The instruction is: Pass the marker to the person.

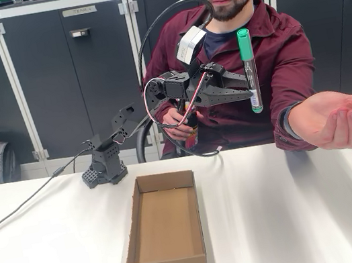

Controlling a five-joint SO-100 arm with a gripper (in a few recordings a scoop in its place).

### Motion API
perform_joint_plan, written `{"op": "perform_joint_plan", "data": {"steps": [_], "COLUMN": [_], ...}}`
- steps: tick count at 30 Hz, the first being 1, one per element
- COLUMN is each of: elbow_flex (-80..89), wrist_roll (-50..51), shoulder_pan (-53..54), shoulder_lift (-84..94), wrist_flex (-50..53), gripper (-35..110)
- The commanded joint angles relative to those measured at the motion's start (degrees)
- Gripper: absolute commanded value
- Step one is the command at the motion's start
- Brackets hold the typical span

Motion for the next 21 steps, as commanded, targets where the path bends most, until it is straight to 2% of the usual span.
{"op": "perform_joint_plan", "data": {"steps": [1, 21], "elbow_flex": [-3.1, -3.1], "wrist_roll": [-0.8, -1.1], "shoulder_pan": [-0.5, -0.7], "shoulder_lift": [1.5, 0.2], "wrist_flex": [-2.2, -3.0], "gripper": [-5, -5]}}
